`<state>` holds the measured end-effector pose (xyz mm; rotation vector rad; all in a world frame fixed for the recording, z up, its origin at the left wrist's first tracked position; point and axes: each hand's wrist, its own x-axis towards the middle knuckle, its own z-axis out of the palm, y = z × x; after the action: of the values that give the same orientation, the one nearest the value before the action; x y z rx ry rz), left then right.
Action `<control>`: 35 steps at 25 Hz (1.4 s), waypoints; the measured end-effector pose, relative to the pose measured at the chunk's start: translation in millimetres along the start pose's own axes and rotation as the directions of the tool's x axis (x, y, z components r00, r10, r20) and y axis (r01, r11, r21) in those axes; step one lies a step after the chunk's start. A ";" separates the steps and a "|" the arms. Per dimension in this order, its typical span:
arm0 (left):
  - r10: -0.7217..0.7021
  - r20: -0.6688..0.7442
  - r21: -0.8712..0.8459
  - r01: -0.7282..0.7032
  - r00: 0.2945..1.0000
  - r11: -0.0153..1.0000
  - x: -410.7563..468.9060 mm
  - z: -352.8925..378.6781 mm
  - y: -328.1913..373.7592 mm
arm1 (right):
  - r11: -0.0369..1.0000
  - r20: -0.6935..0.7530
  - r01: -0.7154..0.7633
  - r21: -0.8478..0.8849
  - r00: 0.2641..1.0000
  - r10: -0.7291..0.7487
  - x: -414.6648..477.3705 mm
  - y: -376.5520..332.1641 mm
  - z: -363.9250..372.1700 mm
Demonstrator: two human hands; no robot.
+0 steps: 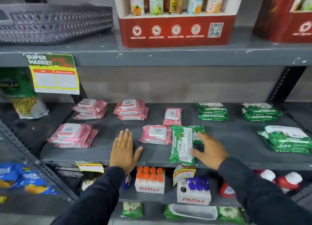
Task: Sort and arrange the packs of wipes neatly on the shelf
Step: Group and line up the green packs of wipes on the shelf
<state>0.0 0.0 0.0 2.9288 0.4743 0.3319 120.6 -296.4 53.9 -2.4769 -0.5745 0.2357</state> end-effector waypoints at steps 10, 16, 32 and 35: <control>-0.015 0.139 0.104 0.001 0.990 0.995 10.6 24.1 -18.1 | 0.829 -0.074 -0.247 0.502 0.943 0.325 -14.7 -4.0 54.6; -0.027 0.112 0.079 0.018 0.993 0.997 10.4 26.4 -17.1 | 0.679 0.076 -0.337 0.652 0.920 0.384 8.7 3.1 29.3; -0.078 0.085 0.120 0.067 0.993 0.991 8.3 25.2 -14.0 | 0.750 0.013 -0.291 0.594 0.936 0.353 -1.1 -1.9 40.5; -0.072 0.090 0.130 0.060 0.993 0.990 8.6 27.0 -16.1 | 0.930 -0.141 -0.235 0.282 0.949 0.282 -26.0 -17.7 69.4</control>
<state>9.8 14.8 -27.3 3.0254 0.5981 0.1599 71.2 -260.3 8.4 -2.2780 -0.1265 0.1751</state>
